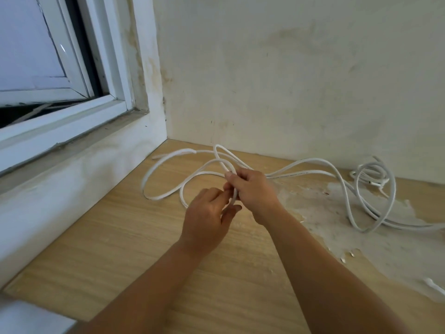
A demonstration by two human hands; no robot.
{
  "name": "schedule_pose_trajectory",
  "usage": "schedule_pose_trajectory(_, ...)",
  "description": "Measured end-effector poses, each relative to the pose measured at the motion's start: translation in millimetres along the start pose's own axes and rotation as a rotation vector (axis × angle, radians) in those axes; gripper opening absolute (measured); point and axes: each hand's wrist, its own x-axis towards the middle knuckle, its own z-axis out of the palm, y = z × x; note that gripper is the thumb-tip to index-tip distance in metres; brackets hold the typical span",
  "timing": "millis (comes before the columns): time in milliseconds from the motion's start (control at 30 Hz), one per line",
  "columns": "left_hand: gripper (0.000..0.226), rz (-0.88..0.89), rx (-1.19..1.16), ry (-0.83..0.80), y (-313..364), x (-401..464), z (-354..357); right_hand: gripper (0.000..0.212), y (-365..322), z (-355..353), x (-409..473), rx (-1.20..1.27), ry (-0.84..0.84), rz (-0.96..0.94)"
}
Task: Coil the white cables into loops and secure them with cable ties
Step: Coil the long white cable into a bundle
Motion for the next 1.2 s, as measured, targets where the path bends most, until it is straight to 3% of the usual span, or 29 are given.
schedule_pose_trajectory(167,0.014,0.190,0.067,0.291,15.2,-5.6,-19.6,0.020,4.7,-18.8,-1.7,0.099,0.200,0.059)
schedule_pose_trajectory(233,0.023,0.233,0.117,0.390,19.8,-10.6,-30.6,0.017,12.7,-28.7,-1.4,0.106,0.245,0.091)
schedule_pose_trajectory(367,0.051,-0.001,0.171,0.463,10.9,-26.6,-35.0,0.016,28.7,-44.3,-0.8,0.094,0.303,0.125)
schedule_pose_trajectory(467,0.044,-0.112,0.102,0.163,-1.2,-30.8,-38.4,0.016,35.2,-52.7,-1.0,0.098,0.324,0.139)
schedule_pose_trajectory(533,0.039,-0.026,-0.028,-0.196,-8.2,-33.0,-39.5,0.015,37.7,-56.7,-2.2,0.126,0.329,0.144)
schedule_pose_trajectory(600,0.042,0.070,-0.077,-0.439,-7.9,-37.6,-36.8,0.016,38.9,-60.3,-3.4,0.119,0.332,0.137)
schedule_pose_trajectory(733,0.032,-0.047,-0.123,-0.565,6.2,-35.8,-29.6,0.020,31.4,-66.5,-8.0,0.168,0.249,0.151)
schedule_pose_trajectory(800,0.042,-0.107,-0.173,-0.568,14.0,-27.2,-24.9,0.027,23.8,-67.8,-12.1,0.114,0.170,0.157)
schedule_pose_trajectory(900,0.064,-0.120,-0.261,-0.409,24.2,-15.9,-17.5,0.032,12.1,-65.9,-17.5,0.068,0.088,0.099)
schedule_pose_trajectory(967,0.068,-0.162,-0.383,-0.260,32.9,-10.5,-11.9,0.028,6.0,-64.3,-21.4,0.120,0.040,0.046)
schedule_pose_trajectory(1133,0.033,-0.301,-0.541,0.172,51.8,3.6,2.9,0.020,3.2,-64.3,-33.1,0.152,-0.056,-0.056)
schedule_pose_trajectory(1200,0.031,-0.379,-0.570,0.268,53.9,8.5,4.0,0.019,6.3,-65.8,-35.6,0.129,-0.063,-0.066)
